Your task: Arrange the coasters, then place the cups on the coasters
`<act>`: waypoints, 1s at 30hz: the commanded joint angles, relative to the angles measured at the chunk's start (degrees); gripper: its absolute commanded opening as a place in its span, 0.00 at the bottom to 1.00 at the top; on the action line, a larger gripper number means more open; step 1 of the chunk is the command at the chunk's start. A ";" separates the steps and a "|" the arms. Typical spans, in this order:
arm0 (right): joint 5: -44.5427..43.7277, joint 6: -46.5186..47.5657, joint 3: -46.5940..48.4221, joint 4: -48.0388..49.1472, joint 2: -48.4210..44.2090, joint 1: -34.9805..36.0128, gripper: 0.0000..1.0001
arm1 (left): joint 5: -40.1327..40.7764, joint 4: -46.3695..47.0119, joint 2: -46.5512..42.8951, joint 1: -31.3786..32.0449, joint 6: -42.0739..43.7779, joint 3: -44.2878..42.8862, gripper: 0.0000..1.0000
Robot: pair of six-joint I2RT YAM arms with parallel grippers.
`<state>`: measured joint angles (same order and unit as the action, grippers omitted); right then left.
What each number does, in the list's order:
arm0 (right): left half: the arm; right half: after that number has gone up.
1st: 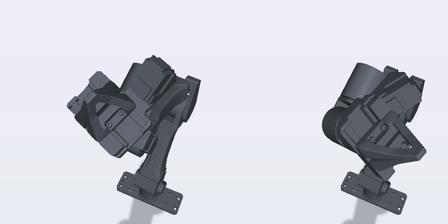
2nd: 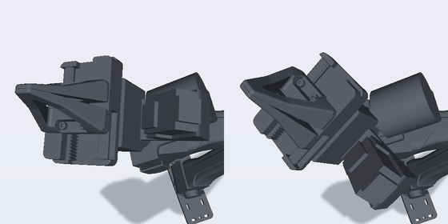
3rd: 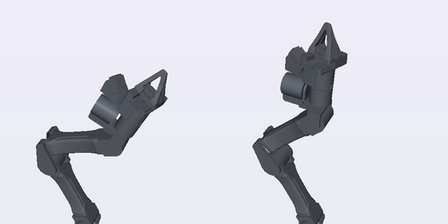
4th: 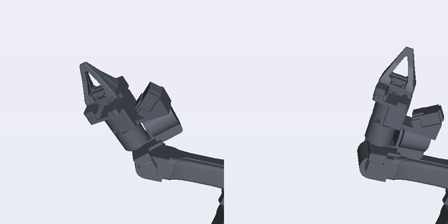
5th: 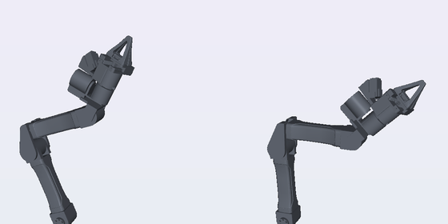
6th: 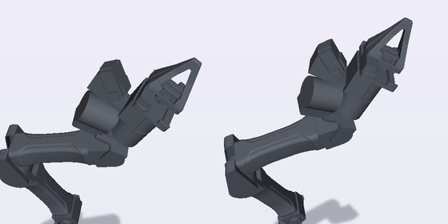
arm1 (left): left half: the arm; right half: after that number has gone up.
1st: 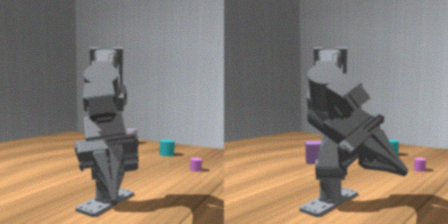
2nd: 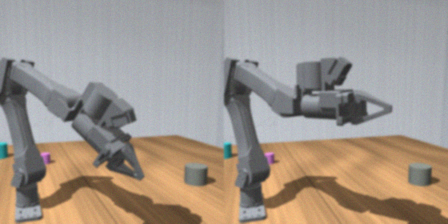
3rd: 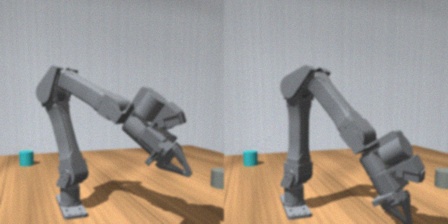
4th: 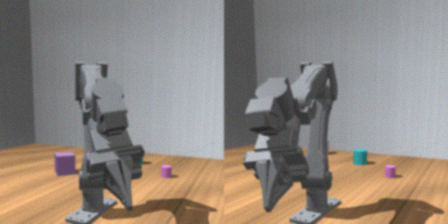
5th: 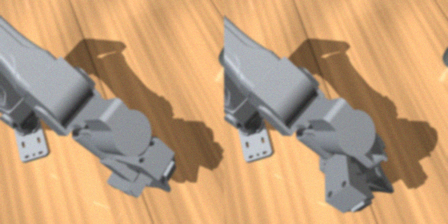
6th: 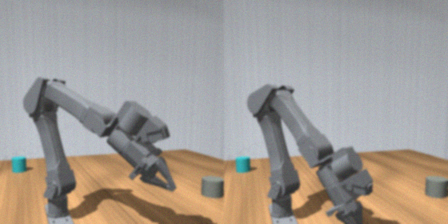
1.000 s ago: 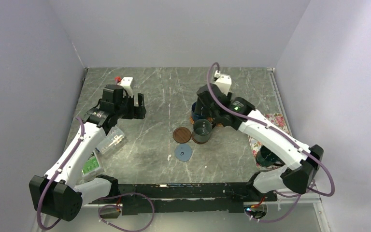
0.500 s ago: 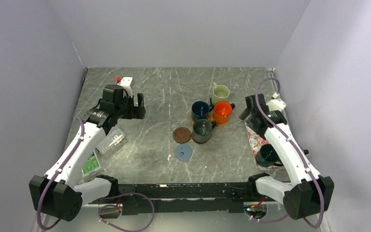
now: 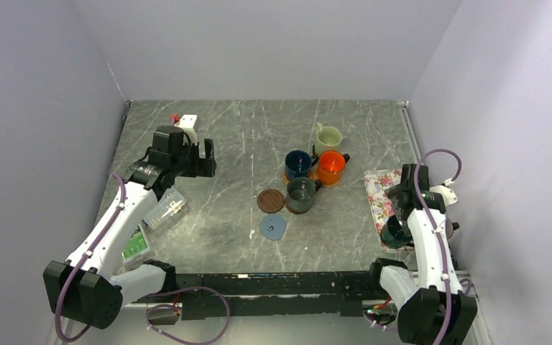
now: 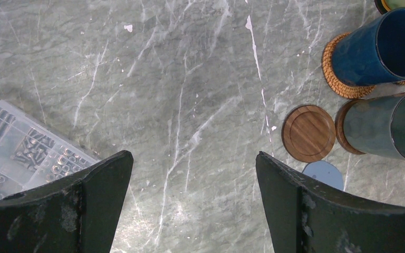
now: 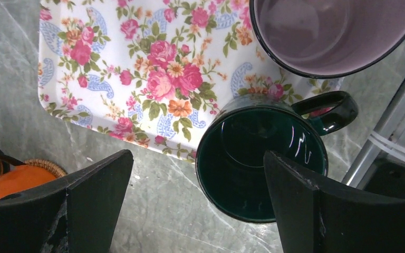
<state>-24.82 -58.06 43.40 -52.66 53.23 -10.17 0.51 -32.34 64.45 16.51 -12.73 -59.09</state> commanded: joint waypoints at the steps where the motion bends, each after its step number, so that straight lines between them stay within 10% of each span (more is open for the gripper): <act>1: 5.22 0.41 -2.93 5.25 0.40 -2.53 0.99 | 0.19 1.72 -1.18 -0.17 0.37 0.08 0.93; 30: 19.41 11.95 -12.82 24.28 -4.39 -4.59 0.11 | 0.80 1.58 -0.42 -0.12 0.43 -0.05 0.93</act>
<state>-9.06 -48.49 30.13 -32.67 49.23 -14.57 0.95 -32.34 64.45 16.51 -12.73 -59.09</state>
